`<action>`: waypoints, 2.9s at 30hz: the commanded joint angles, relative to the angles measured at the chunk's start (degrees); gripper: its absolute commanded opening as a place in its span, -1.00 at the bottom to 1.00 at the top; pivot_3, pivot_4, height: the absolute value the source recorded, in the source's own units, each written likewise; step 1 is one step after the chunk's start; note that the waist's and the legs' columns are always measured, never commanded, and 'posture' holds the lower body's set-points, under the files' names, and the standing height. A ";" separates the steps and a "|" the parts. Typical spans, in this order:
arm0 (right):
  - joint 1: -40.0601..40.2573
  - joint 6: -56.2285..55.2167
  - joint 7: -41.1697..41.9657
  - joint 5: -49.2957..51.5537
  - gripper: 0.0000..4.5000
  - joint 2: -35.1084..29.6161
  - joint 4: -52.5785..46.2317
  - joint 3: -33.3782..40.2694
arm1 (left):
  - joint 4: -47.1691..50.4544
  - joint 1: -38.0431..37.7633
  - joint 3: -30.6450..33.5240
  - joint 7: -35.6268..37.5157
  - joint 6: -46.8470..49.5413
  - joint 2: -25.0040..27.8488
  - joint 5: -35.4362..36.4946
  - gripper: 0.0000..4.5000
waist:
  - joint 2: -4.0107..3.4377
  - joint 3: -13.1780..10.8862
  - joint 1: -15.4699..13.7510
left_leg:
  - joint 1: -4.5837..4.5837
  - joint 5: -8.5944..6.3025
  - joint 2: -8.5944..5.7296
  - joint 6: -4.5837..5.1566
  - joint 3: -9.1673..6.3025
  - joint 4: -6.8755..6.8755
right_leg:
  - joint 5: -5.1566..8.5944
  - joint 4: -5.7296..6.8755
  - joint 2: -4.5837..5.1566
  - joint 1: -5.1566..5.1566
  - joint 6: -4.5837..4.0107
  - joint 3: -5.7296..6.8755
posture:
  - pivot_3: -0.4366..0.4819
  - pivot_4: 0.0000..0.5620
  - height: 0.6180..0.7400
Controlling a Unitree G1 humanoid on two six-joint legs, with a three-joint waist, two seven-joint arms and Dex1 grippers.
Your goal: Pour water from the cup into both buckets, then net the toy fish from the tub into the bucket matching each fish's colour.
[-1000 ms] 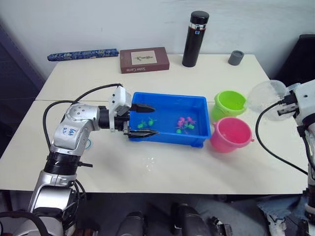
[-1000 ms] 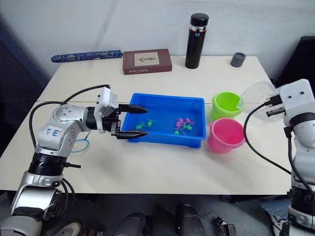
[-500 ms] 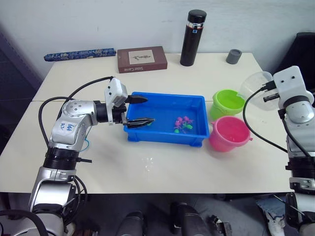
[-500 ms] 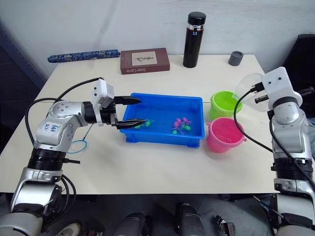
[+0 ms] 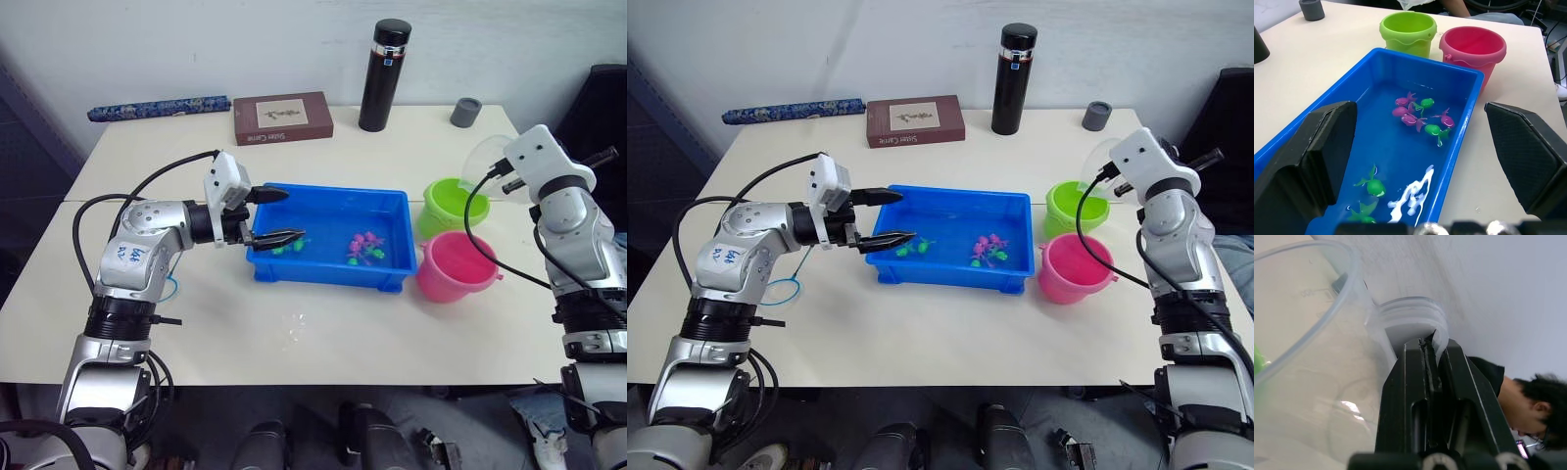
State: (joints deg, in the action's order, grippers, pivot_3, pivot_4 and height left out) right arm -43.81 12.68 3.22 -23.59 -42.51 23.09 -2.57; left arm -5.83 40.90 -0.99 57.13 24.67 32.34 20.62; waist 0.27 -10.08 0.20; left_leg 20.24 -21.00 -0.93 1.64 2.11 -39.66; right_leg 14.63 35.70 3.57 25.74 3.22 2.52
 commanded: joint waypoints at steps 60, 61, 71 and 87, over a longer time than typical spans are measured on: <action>-0.37 3.04 1.73 1.73 -0.97 1.45 -4.82 12.07 | 8.80 -4.56 3.58 -1.61 3.64 1.53 5.83 1.00 | 0.00 0.00 -0.11 | 0.05 0.00 0.02 -0.04 -0.02 -0.09 | -0.01 0.00 0.00 0.00 0.02 0.05 | -0.05 -0.47 1.00; 0.19 5.00 2.23 4.63 -0.97 2.02 -5.44 15.00 | 8.77 -4.48 3.45 -1.39 3.55 1.39 6.07 1.00 | 0.00 0.00 -0.16 | 0.05 0.00 0.02 -0.04 -0.04 -0.08 | -0.01 -0.01 0.00 -0.01 0.02 0.07 | -0.05 -0.47 1.00; 6.65 17.97 -5.05 24.76 -0.97 15.33 -13.25 36.53 | 8.55 -3.46 1.72 0.67 3.64 -0.36 6.90 1.00 | -0.02 0.00 0.22 | 0.01 0.00 0.04 -0.04 -0.03 -0.06 | -0.01 0.07 0.00 -0.03 0.02 0.03 | -0.05 -0.47 1.00; 10.74 11.97 -12.82 31.37 -0.97 20.15 -3.89 37.24 | 10.27 -4.37 0.84 1.21 4.04 0.77 6.70 1.00 | -0.04 -0.01 0.13 | -0.01 0.00 0.03 -0.03 -0.01 -0.06 | -0.01 0.10 0.01 -0.02 0.01 -0.03 | -0.05 -0.47 1.00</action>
State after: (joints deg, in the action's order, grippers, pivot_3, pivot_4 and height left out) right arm -33.45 26.07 -8.73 7.33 -21.70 20.16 34.44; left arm 1.95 36.36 -1.06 58.32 28.81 32.43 26.63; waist 0.23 -10.09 0.33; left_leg 20.23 -21.00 -0.90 1.62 2.10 -39.72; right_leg 14.62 35.80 3.58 25.72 3.23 2.48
